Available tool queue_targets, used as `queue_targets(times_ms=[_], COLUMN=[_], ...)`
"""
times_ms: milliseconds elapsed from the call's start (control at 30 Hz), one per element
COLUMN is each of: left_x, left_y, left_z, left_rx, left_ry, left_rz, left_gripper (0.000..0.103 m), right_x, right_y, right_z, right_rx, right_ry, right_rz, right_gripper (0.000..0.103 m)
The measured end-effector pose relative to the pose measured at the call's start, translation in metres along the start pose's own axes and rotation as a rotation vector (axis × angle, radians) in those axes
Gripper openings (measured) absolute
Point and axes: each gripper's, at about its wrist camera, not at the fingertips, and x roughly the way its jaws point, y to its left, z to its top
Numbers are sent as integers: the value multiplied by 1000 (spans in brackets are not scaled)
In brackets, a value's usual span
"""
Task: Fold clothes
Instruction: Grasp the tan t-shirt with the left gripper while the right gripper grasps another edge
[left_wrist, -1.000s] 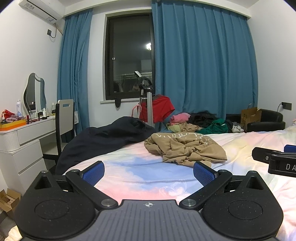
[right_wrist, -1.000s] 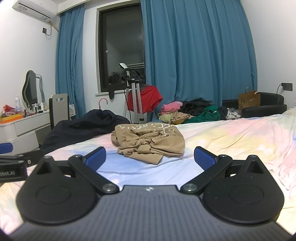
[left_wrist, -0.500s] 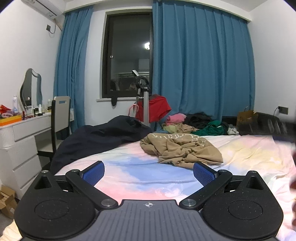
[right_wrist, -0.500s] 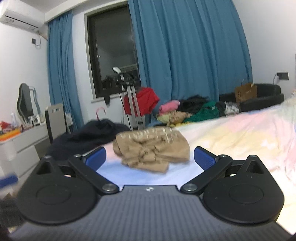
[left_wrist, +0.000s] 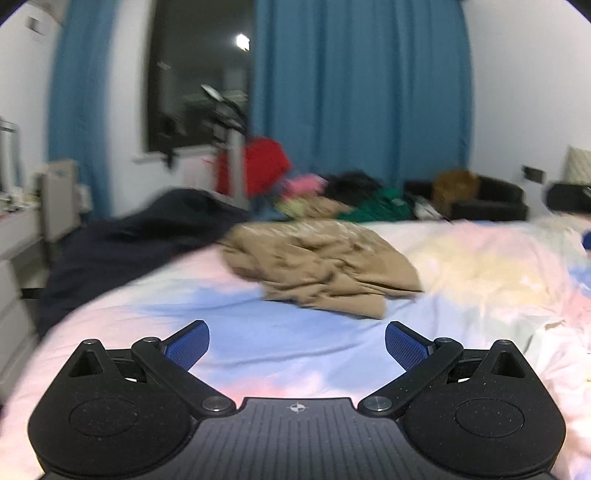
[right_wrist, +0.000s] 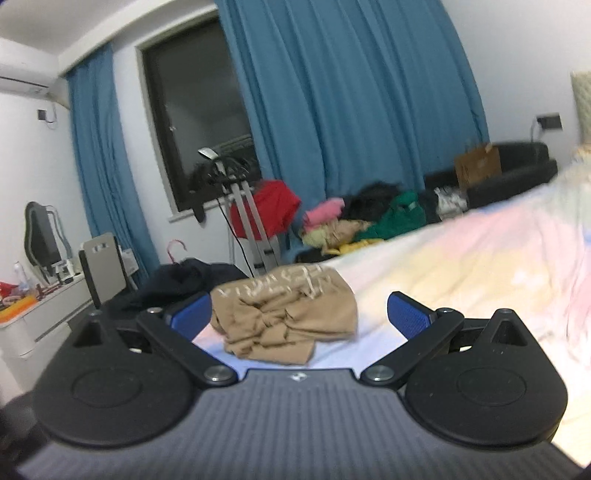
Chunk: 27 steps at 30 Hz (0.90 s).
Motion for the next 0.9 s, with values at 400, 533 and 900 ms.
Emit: queue_targets(times_ms=[400, 533, 900], left_x=[249, 269, 78], left_y=[-43, -35, -15], left_z=[45, 49, 41], left_rx=[129, 63, -136], left_ry=[136, 64, -218], left_rz=[46, 66, -62], left_gripper=[54, 19, 9], right_x=[64, 93, 102], right_y=[-40, -53, -44], right_z=[-44, -59, -67], right_rx=[0, 8, -27], right_ry=[6, 39, 35], right_rz=[-74, -89, -73], right_gripper=[103, 103, 103])
